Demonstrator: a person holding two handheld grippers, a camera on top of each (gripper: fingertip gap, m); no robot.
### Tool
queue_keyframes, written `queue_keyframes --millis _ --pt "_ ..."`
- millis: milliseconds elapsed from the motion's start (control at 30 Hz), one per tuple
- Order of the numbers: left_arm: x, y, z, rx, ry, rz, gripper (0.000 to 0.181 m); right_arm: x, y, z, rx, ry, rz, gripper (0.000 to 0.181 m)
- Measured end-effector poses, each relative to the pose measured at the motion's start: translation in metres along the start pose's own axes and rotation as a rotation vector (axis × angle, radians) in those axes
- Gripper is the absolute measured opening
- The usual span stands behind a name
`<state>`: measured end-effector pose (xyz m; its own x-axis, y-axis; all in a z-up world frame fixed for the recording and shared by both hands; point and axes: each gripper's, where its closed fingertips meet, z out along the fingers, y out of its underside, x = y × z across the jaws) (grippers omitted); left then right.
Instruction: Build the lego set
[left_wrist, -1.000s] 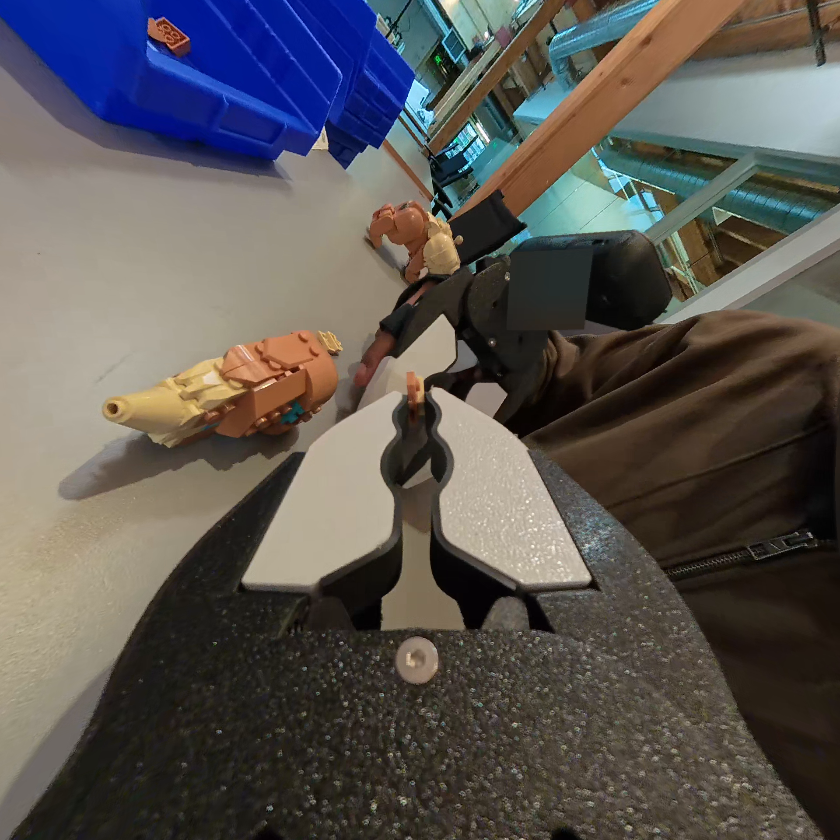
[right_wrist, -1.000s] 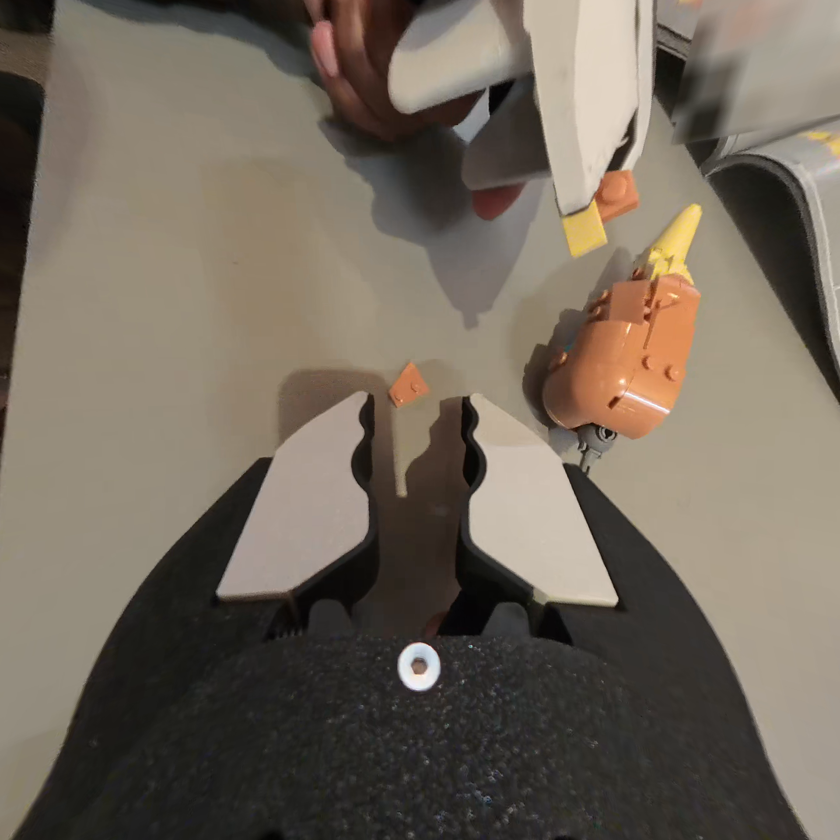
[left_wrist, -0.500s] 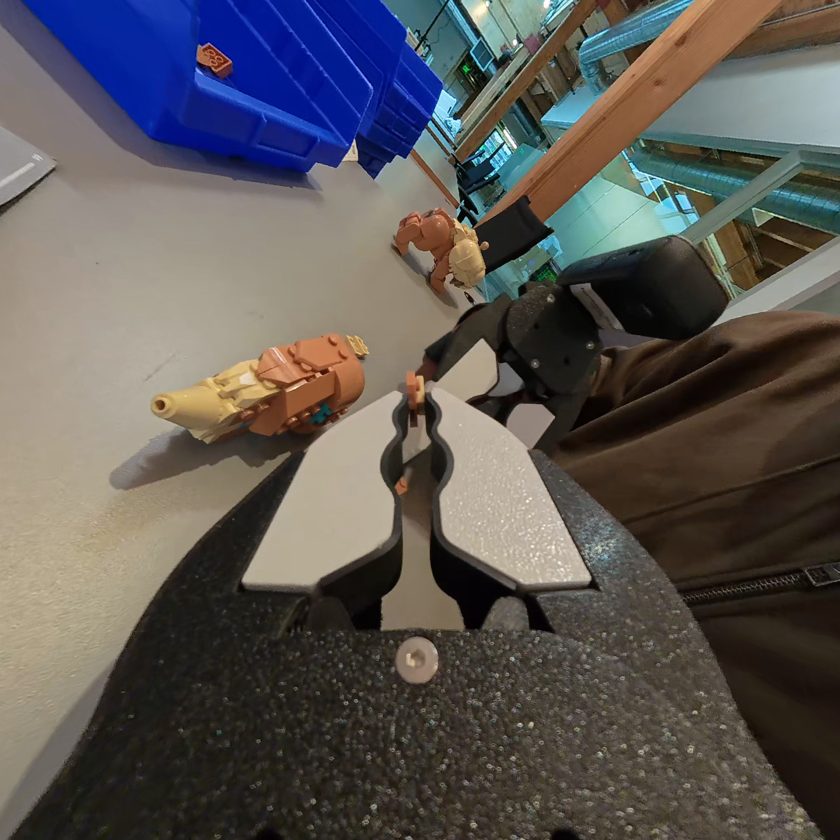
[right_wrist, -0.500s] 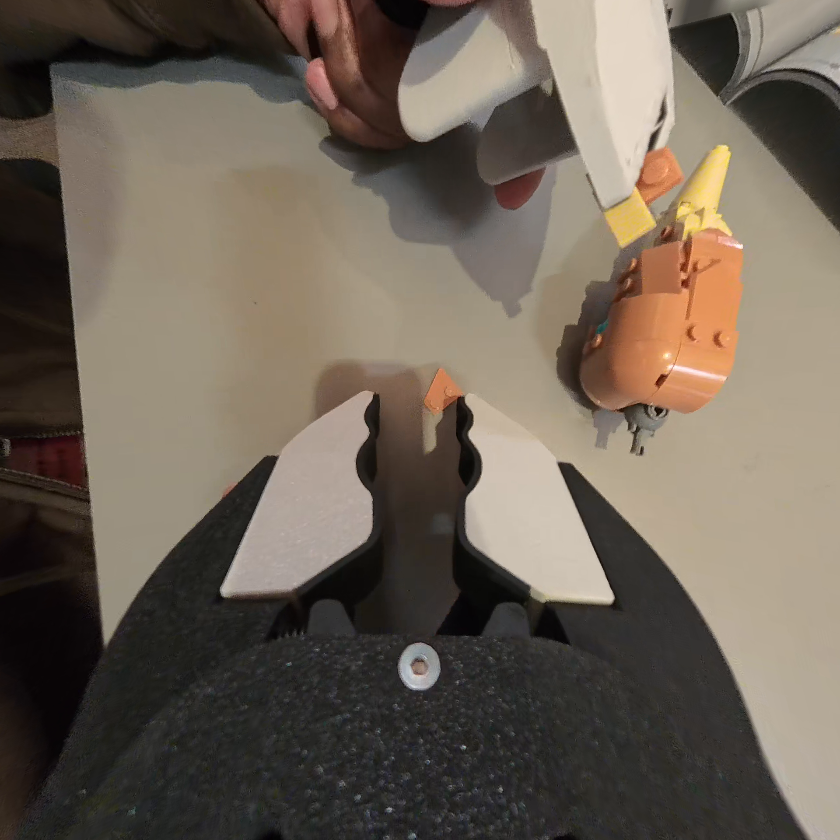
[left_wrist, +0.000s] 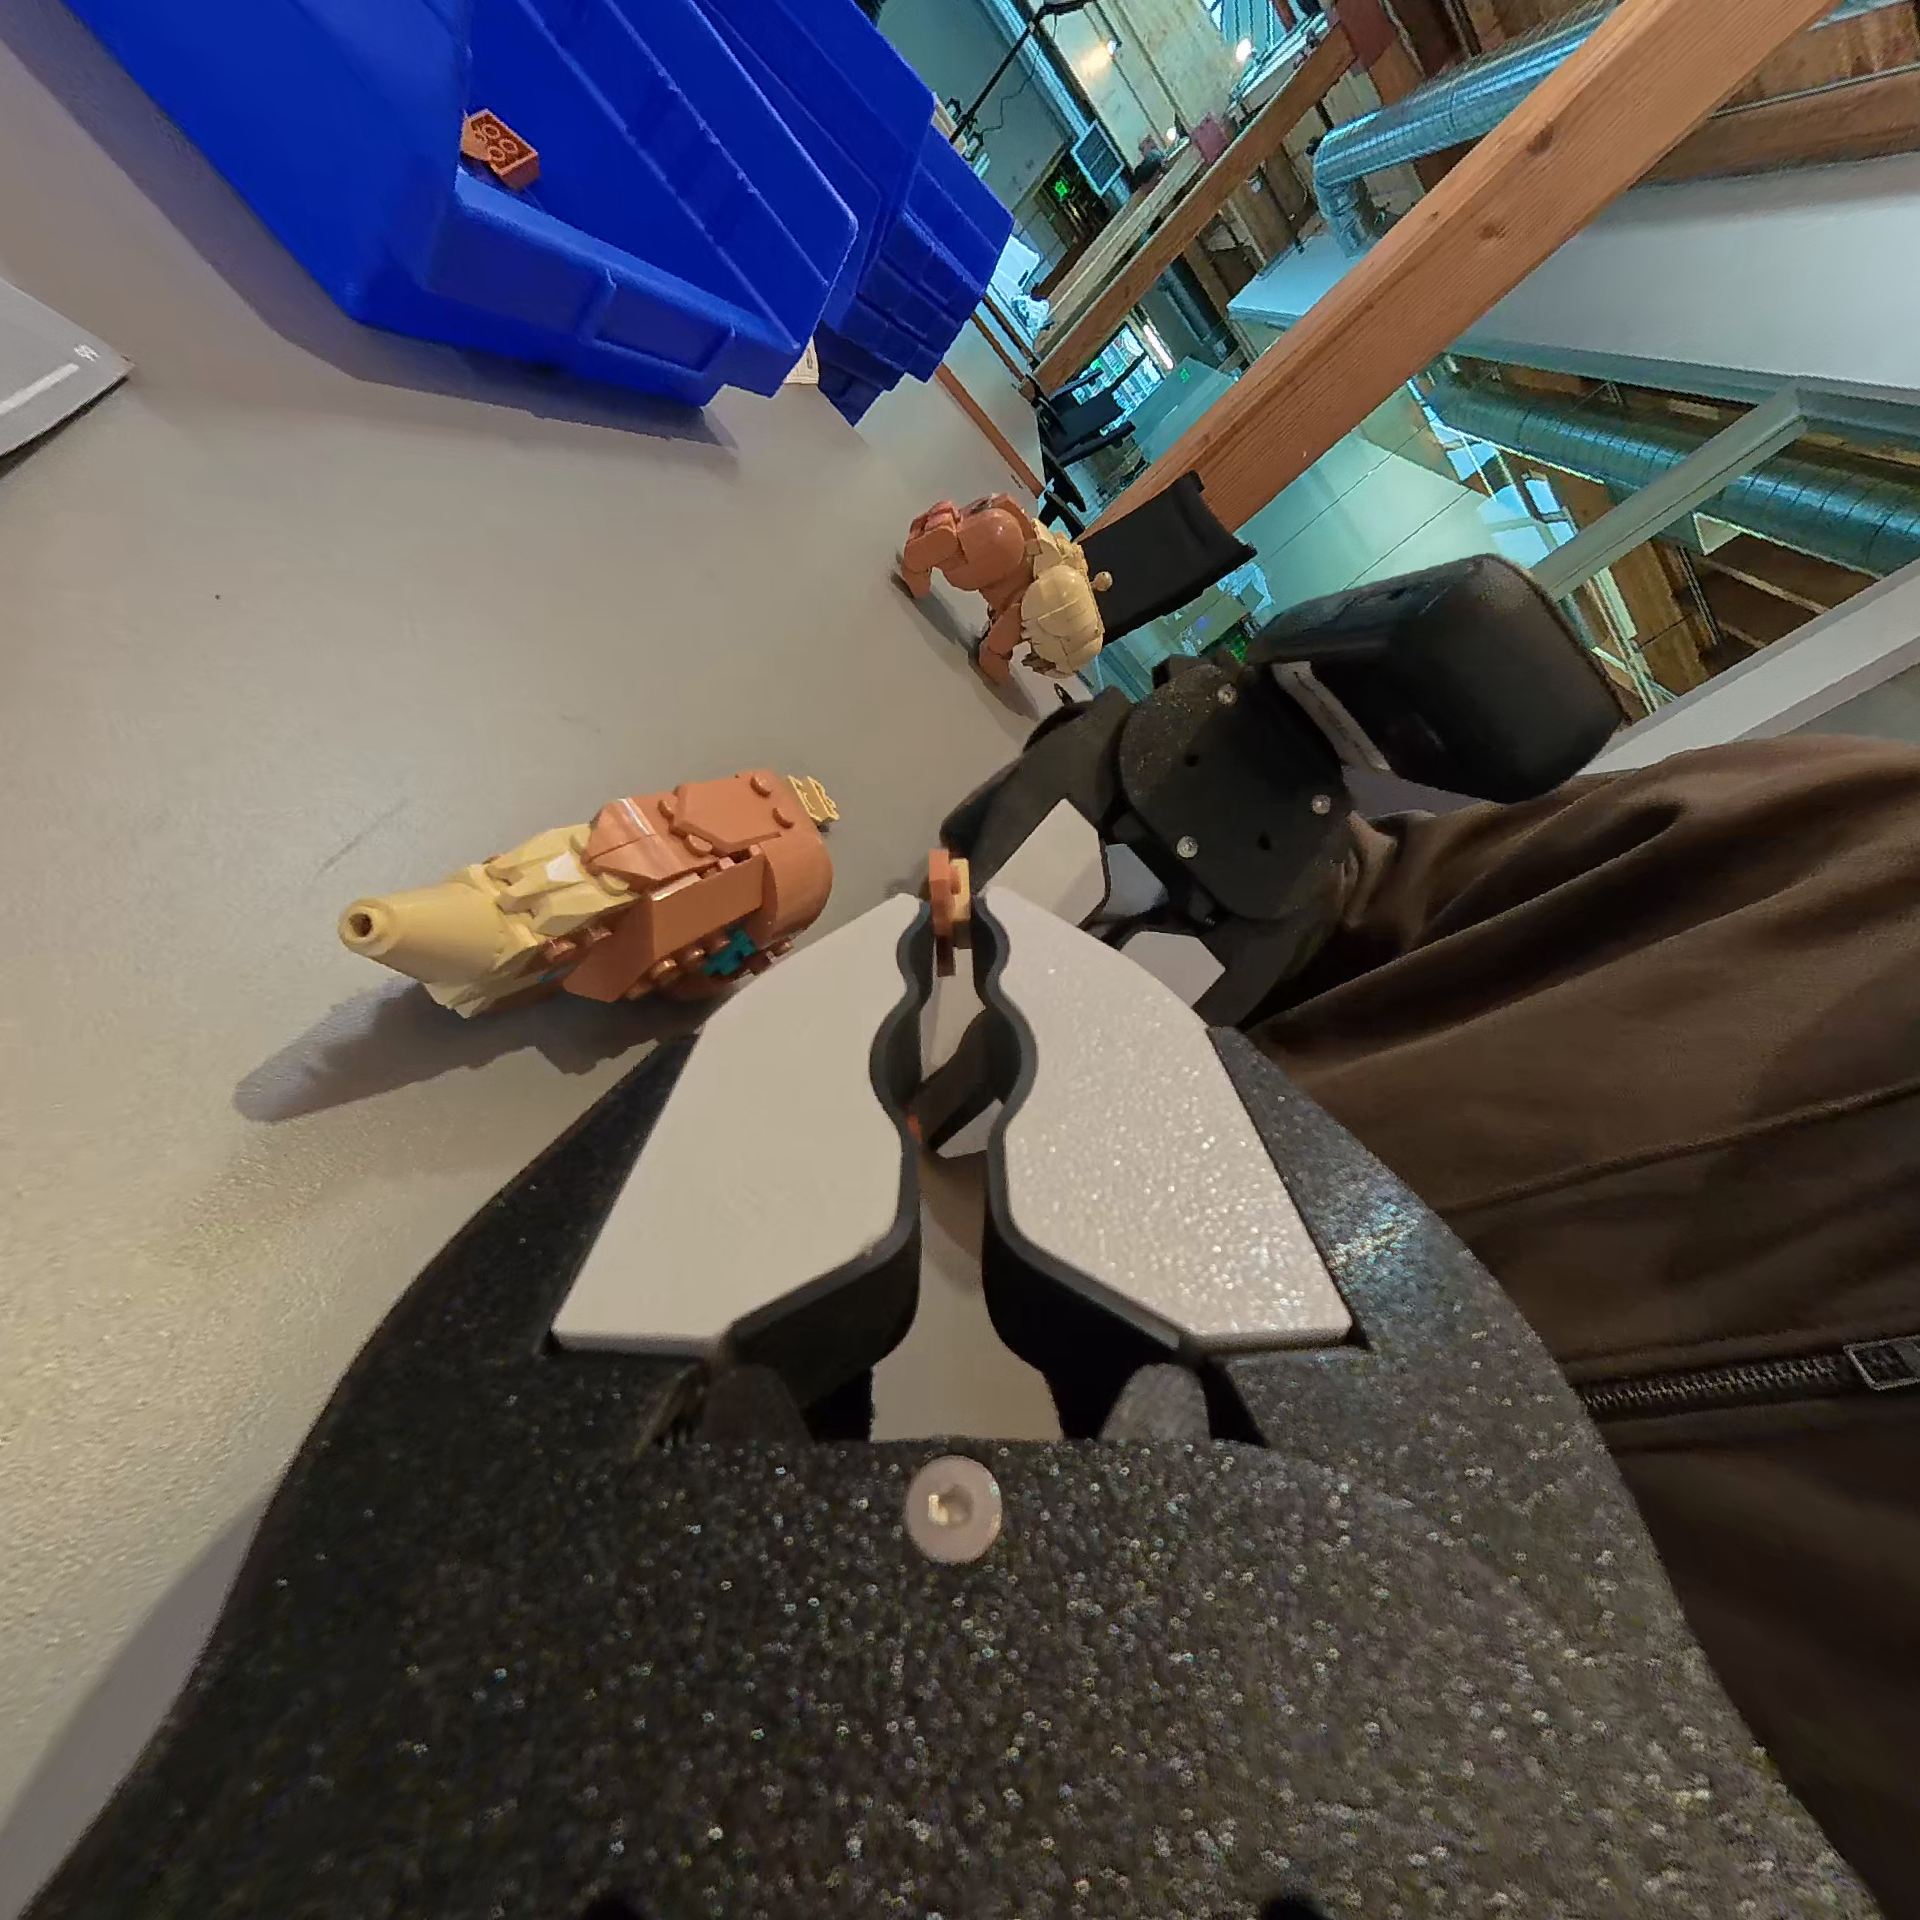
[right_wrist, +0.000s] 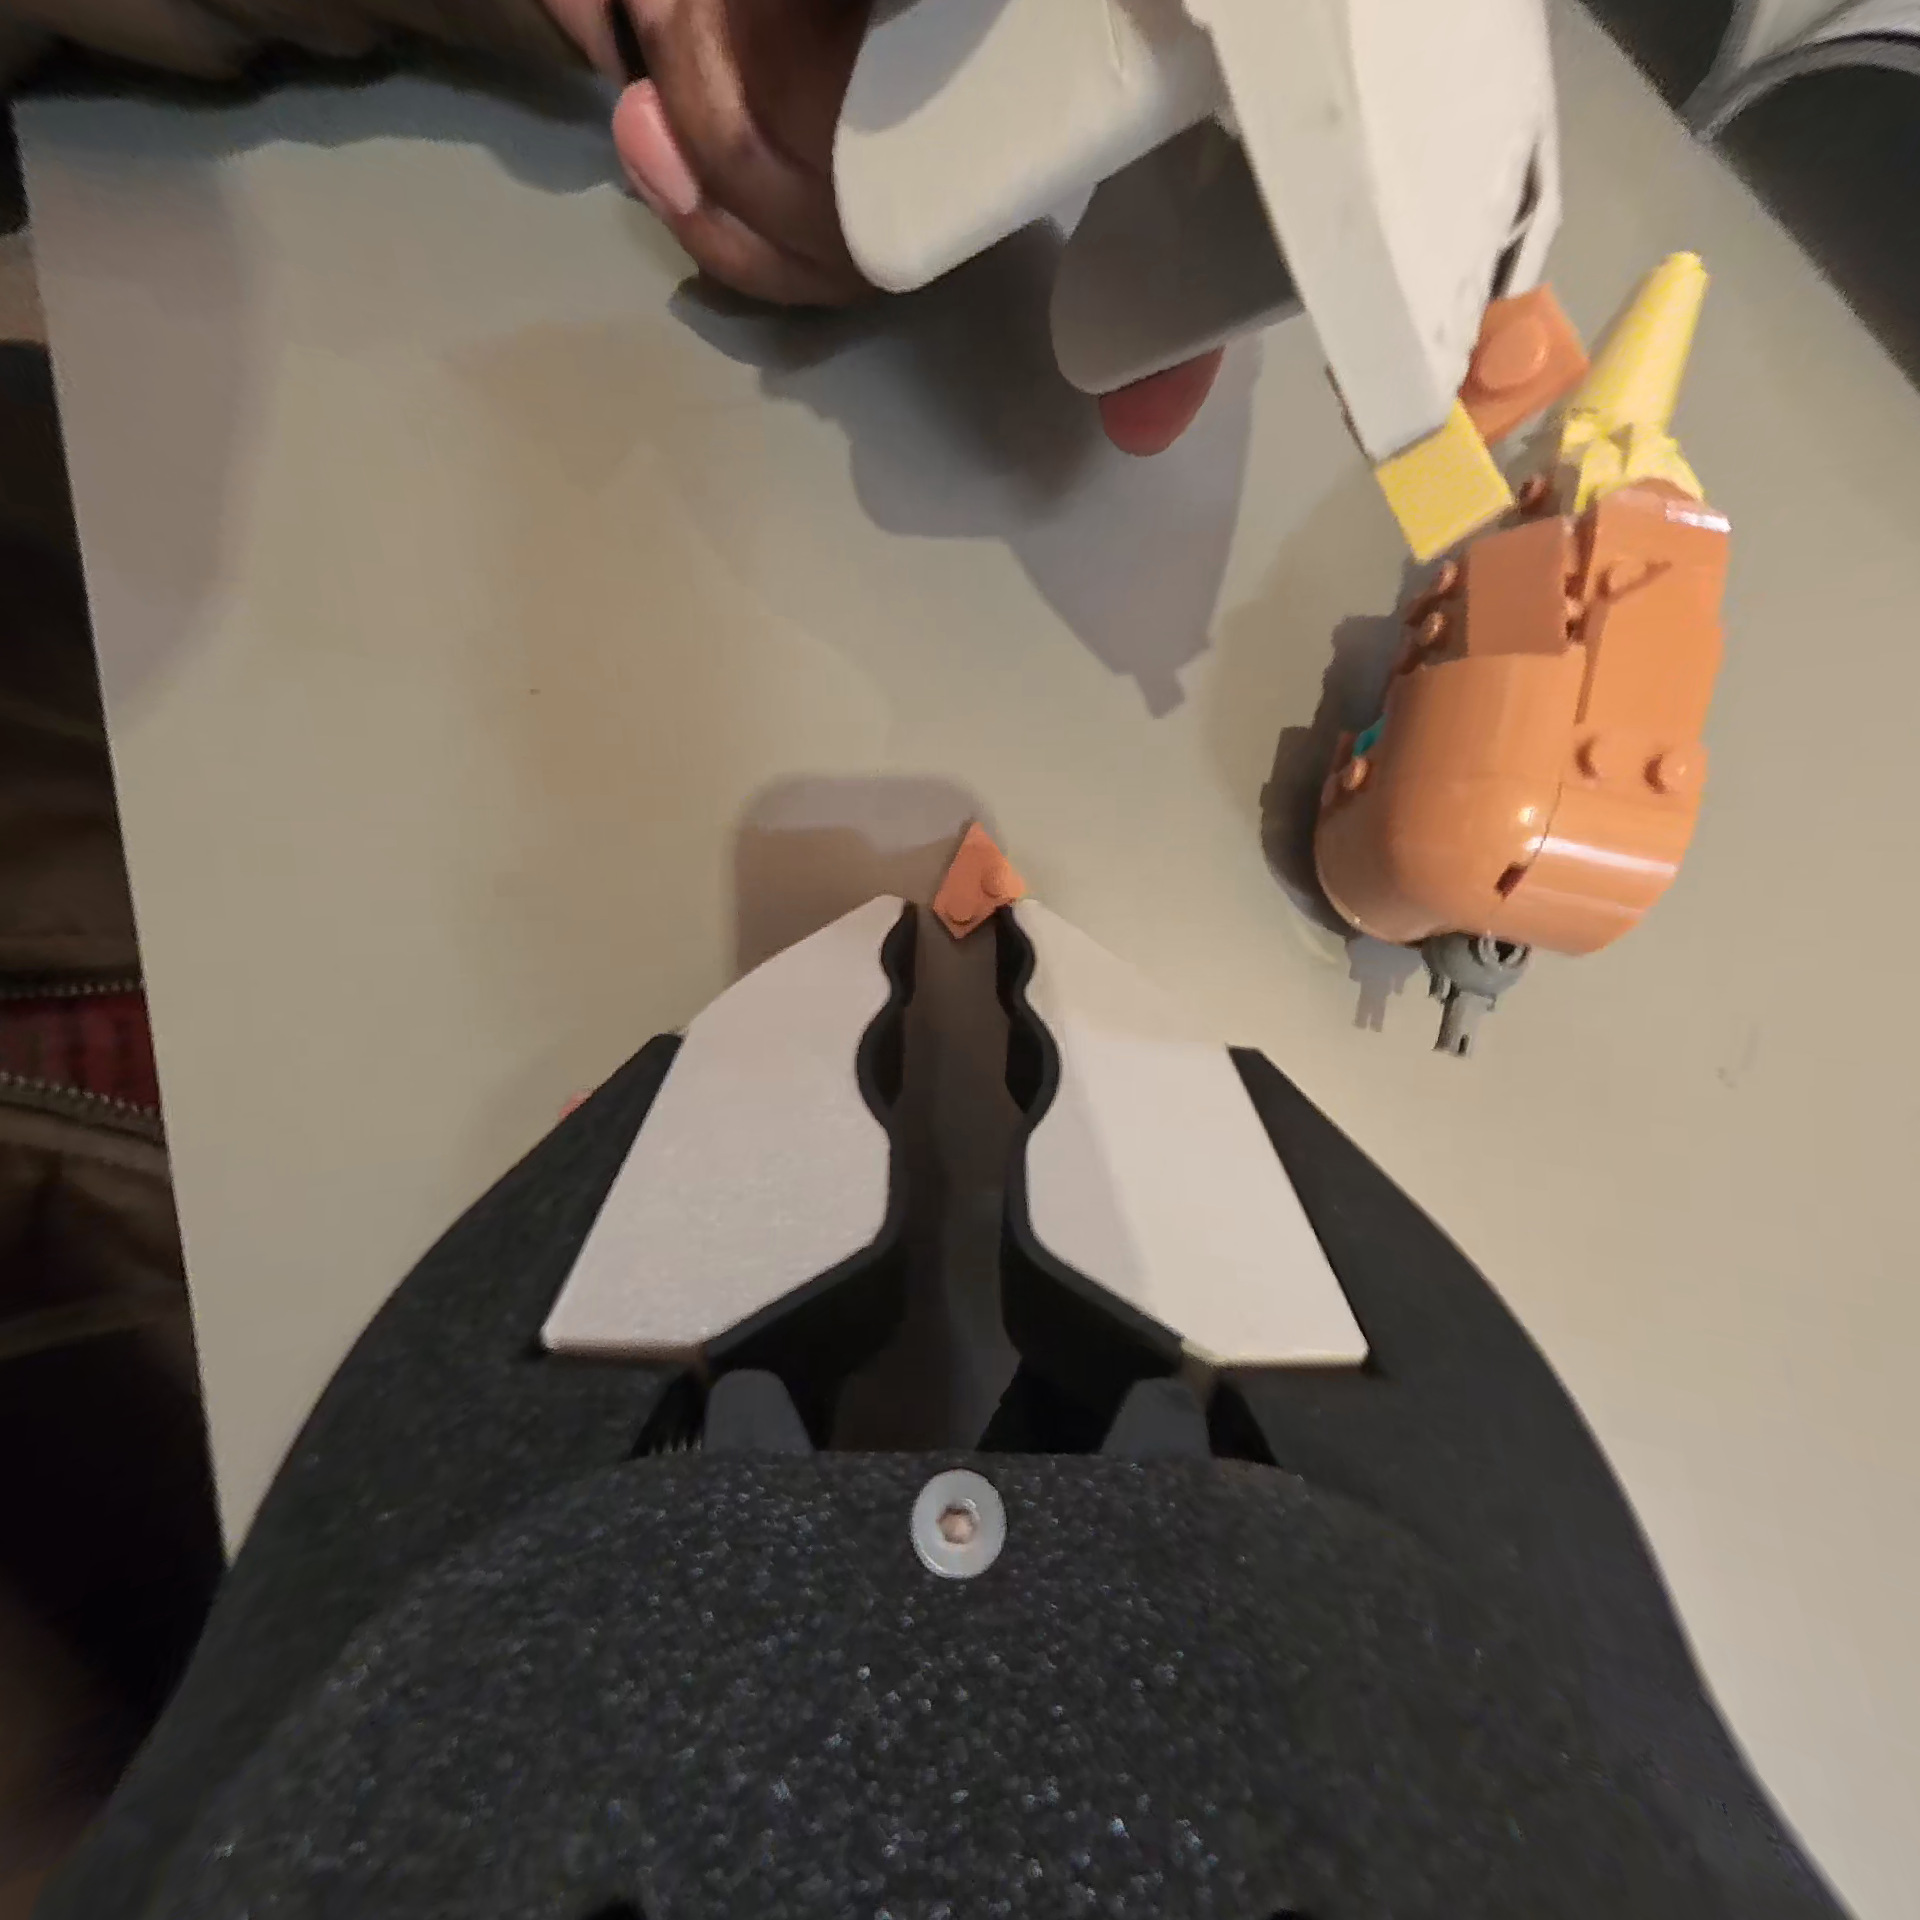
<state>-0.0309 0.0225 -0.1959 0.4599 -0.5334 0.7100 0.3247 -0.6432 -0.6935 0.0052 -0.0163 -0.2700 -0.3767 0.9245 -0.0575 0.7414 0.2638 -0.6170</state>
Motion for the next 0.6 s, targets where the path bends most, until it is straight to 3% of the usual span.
queue_keyframes --millis 33,267,367,600 --pt "0.0004 -0.0002 0.0000 0.001 0.001 0.000 0.007 0.0017 -0.0021 0.0030 -0.008 -0.022 -0.035 0.012" --pt "0.0008 -0.0019 -0.0015 0.006 -0.003 0.009 0.007 0.0033 -0.0044 0.0045 -0.076 -0.136 -0.271 0.012" --pt "0.0001 -0.0038 -0.0033 0.013 -0.010 0.012 0.007 0.0050 -0.0081 0.0023 -0.044 -0.133 -0.202 0.024" --pt "0.0033 -0.0061 -0.0040 0.024 0.001 0.015 0.007 0.0055 -0.0057 0.0059 -0.015 -0.074 -0.072 0.017"
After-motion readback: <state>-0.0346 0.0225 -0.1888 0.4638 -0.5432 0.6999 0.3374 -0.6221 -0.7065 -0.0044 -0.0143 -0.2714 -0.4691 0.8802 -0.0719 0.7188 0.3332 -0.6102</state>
